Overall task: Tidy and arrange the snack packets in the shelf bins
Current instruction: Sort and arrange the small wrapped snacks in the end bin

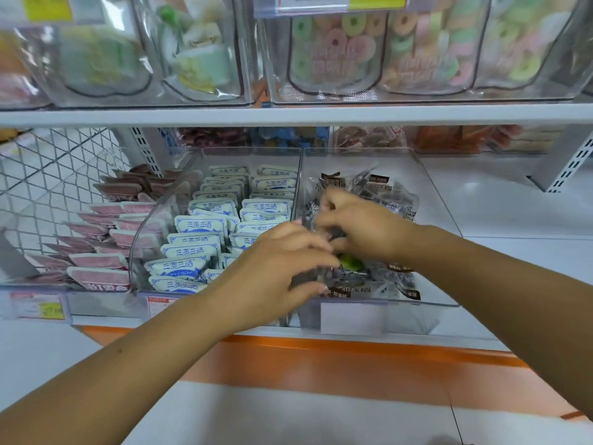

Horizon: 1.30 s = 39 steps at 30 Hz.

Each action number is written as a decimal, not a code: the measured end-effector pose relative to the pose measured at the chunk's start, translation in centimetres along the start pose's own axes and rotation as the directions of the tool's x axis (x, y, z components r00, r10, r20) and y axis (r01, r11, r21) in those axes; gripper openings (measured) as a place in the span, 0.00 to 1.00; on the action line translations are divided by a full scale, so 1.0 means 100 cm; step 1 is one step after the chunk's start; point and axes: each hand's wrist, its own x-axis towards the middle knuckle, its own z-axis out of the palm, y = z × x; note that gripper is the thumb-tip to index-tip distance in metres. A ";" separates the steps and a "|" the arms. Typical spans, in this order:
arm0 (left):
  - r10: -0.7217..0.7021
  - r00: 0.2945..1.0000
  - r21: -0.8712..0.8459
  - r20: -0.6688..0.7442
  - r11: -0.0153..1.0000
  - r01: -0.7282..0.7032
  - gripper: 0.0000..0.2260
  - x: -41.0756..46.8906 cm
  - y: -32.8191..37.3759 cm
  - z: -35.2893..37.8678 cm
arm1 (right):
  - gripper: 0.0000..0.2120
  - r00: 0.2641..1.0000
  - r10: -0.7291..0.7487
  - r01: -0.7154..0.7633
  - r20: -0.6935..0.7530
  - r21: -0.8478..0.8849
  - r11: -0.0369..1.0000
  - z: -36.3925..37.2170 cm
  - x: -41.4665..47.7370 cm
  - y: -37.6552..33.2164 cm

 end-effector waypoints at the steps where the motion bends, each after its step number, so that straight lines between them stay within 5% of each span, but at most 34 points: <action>1: -0.095 0.994 -0.051 -0.056 0.994 0.092 0.17 0.000 0.002 -0.004 | 0.11 0.998 0.043 -0.037 -0.042 0.115 0.993 -0.006 -0.005 0.002; 6: -0.393 0.918 -0.161 -0.045 0.910 0.382 0.29 0.002 0.011 -0.020 | 0.14 0.911 0.371 -0.155 -0.181 0.684 0.713 -0.041 -0.040 -0.003; 10: -0.454 0.884 -0.219 -0.110 0.879 0.424 0.32 0.013 0.021 -0.014 | 0.14 0.881 0.442 -0.118 -0.167 0.828 0.548 -0.048 -0.052 -0.021; 15: -0.330 0.935 -0.210 -0.130 0.931 0.299 0.39 0.026 0.033 -0.013 | 0.13 0.816 0.538 -0.118 -0.212 0.850 0.513 -0.053 -0.070 -0.026; 21: -0.412 0.910 -0.448 -0.050 0.823 0.348 0.41 0.032 0.049 -0.005 | 0.13 0.843 0.493 -0.133 -0.216 0.804 0.579 -0.055 -0.087 -0.028; 24: -0.451 0.892 -0.441 -0.013 0.804 0.400 0.43 0.035 0.049 -0.001 | 0.18 0.906 0.403 -0.141 -0.131 0.804 0.578 -0.064 -0.090 -0.032; 27: -0.436 0.897 -0.417 0.070 0.804 0.423 0.41 0.040 0.050 0.003 | 0.15 0.929 0.350 -0.174 -0.118 0.696 0.697 -0.072 -0.090 -0.030; 30: -0.362 0.905 -0.184 0.224 0.896 0.404 0.38 0.042 0.043 -0.001 | 0.11 0.893 0.411 -0.224 -0.180 0.616 0.755 -0.087 -0.094 -0.020; 33: -0.244 0.875 0.113 0.417 0.970 0.216 0.17 0.048 0.037 -0.009 | 0.09 0.912 0.395 -0.282 -0.110 0.530 0.799 -0.097 -0.104 -0.013; 39: -0.239 0.723 0.120 0.648 0.970 0.212 0.20 0.067 0.032 -0.006 | 0.08 0.934 0.351 -0.356 0.069 0.106 0.928 -0.081 -0.108 -0.019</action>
